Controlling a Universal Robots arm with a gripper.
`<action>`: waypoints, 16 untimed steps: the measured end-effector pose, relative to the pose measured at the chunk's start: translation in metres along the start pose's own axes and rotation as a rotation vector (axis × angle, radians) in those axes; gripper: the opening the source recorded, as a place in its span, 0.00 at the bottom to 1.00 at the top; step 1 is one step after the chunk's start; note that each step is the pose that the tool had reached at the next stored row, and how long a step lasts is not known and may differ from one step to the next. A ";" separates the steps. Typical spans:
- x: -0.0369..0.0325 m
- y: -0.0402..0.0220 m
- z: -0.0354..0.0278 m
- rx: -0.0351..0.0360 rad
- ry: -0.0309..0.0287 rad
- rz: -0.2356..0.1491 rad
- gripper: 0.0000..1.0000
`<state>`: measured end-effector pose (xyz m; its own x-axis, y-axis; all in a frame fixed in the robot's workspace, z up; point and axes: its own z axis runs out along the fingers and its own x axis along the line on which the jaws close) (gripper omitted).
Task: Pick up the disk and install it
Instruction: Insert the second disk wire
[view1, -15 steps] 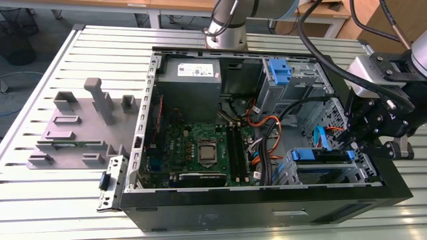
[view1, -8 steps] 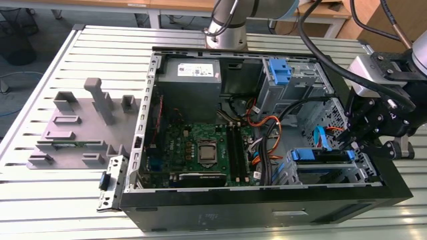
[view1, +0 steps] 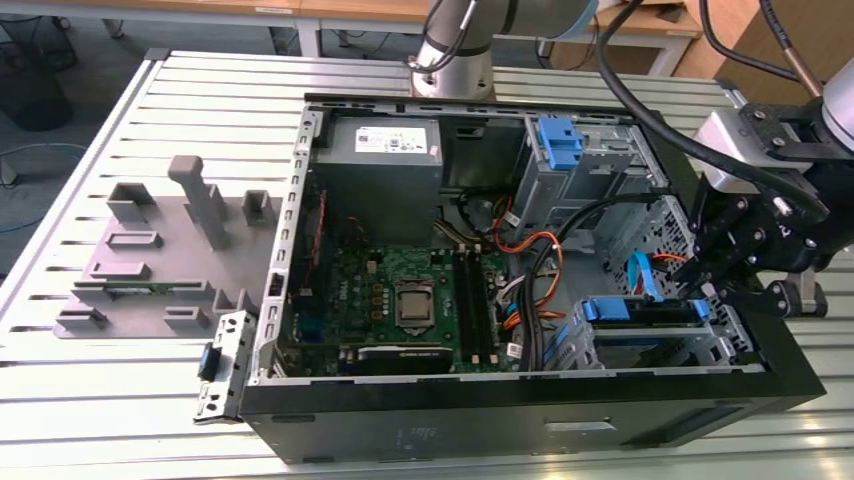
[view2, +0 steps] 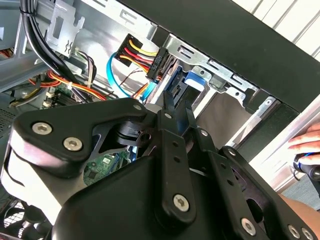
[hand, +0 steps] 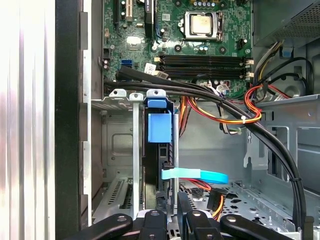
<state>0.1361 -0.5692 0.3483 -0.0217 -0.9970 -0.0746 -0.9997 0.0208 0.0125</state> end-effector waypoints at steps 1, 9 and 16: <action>0.0000 0.0000 0.0000 0.0000 0.0001 0.000 0.24; -0.0006 0.0001 -0.0065 0.0000 0.0000 0.000 0.24; -0.0016 0.0001 -0.0070 -0.0001 -0.0027 0.000 0.24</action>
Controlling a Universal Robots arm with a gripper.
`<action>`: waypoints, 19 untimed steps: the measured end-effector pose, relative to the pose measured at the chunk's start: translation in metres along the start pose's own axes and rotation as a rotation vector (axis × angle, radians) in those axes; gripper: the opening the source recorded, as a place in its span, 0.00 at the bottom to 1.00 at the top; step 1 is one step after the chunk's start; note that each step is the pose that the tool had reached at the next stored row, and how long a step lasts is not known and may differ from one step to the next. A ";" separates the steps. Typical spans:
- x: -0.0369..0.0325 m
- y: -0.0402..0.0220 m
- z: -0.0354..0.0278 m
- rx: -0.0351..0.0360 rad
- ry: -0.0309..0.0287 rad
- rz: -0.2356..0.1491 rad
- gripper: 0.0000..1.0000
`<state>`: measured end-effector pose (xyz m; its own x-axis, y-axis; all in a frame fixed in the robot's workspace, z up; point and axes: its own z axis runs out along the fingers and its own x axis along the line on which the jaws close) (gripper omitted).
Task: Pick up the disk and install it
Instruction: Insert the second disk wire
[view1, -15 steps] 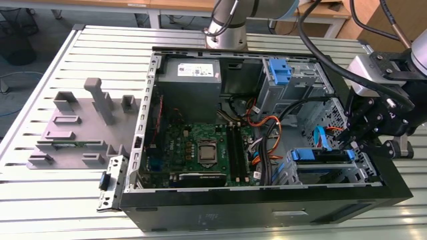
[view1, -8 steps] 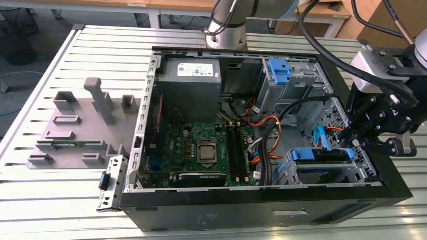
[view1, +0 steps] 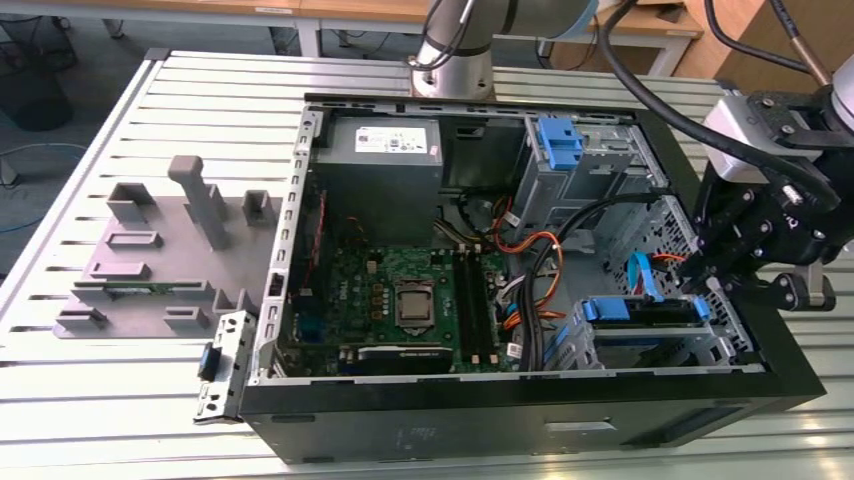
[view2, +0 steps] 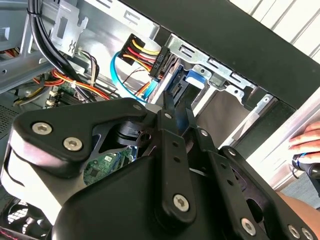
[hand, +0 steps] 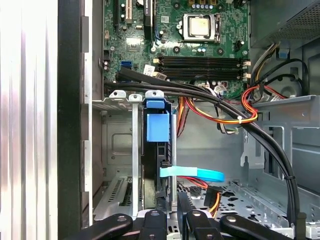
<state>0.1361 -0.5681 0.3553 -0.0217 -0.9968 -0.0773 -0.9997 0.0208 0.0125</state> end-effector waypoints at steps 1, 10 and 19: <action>-0.0004 0.0000 0.0001 0.0000 -0.0017 0.000 0.24; -0.0098 0.0002 0.0017 -0.0002 -0.0089 0.000 0.24; -0.0175 0.0003 0.0029 -0.0002 -0.0098 0.000 0.24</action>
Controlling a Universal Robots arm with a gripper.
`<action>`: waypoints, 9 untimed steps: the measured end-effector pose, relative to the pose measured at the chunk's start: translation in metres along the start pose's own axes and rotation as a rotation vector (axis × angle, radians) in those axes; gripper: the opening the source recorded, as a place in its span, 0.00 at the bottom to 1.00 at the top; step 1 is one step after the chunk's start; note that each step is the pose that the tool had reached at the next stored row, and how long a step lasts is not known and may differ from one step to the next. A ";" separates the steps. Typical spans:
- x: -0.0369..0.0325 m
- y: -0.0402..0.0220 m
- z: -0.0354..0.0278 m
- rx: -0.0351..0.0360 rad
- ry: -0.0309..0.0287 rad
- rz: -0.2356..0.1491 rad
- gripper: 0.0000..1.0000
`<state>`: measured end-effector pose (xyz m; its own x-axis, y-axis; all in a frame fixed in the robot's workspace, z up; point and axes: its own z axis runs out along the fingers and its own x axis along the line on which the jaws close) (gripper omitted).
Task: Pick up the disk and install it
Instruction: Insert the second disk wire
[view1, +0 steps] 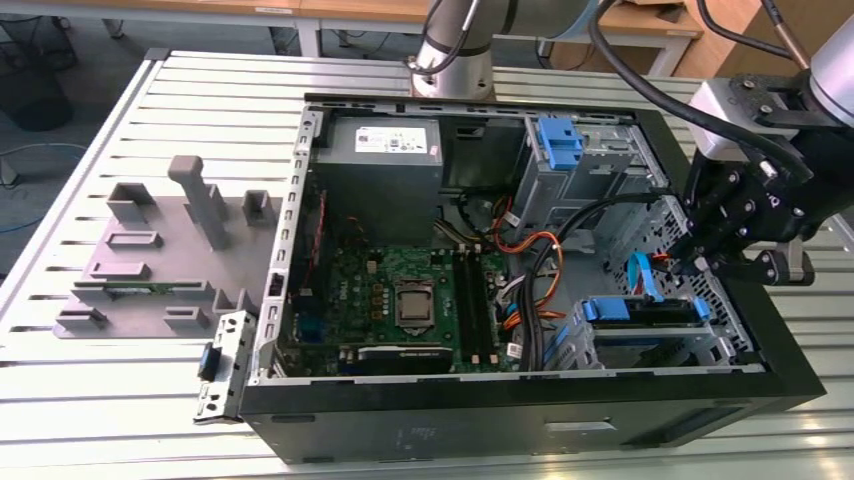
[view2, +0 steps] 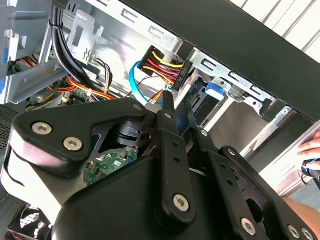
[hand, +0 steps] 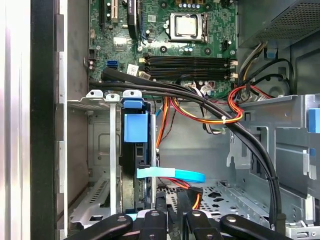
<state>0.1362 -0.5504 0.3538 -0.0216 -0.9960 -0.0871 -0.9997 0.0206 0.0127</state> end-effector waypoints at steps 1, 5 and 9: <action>0.0000 0.0000 0.0000 0.0000 0.0000 0.000 0.24; -0.0002 0.0000 0.0000 0.0000 0.0000 0.000 0.25; -0.0002 0.0000 0.0000 0.0000 -0.0001 0.000 0.36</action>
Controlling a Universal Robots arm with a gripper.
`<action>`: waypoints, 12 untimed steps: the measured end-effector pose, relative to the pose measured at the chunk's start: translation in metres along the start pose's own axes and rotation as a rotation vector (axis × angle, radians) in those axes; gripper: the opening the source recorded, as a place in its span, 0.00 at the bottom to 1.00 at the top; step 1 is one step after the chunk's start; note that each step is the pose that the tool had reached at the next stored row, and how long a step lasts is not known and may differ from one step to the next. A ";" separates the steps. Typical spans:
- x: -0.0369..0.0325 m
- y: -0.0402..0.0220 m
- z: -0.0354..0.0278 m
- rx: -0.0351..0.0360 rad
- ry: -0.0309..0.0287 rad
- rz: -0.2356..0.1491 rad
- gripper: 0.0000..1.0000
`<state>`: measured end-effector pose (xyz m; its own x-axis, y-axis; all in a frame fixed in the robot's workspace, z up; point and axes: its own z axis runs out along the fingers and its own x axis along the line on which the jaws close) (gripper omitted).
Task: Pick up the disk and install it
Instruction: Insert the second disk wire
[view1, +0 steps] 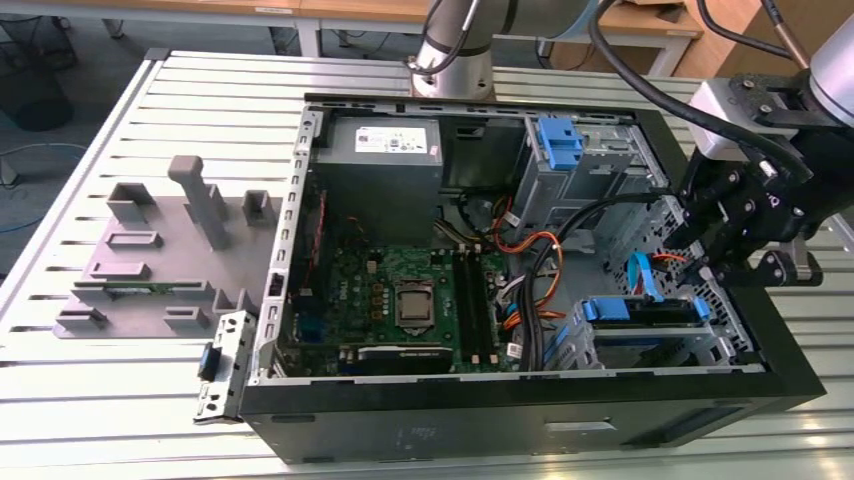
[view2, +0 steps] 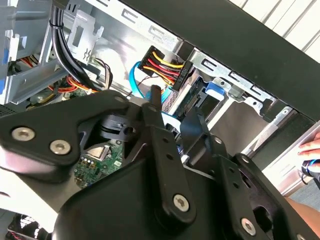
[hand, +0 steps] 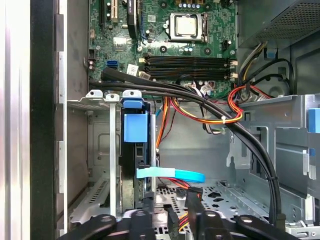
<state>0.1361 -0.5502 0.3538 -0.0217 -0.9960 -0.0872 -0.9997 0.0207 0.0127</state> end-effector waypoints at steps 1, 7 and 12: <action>0.0000 0.0000 0.0000 0.0000 0.0001 0.000 0.43; -0.0002 -0.0045 0.0008 0.0000 -0.0001 0.000 0.43; -0.0002 -0.0111 0.0023 0.0000 0.0000 0.000 0.43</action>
<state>0.1473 -0.5500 0.3514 -0.0217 -0.9960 -0.0872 -0.9997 0.0207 0.0127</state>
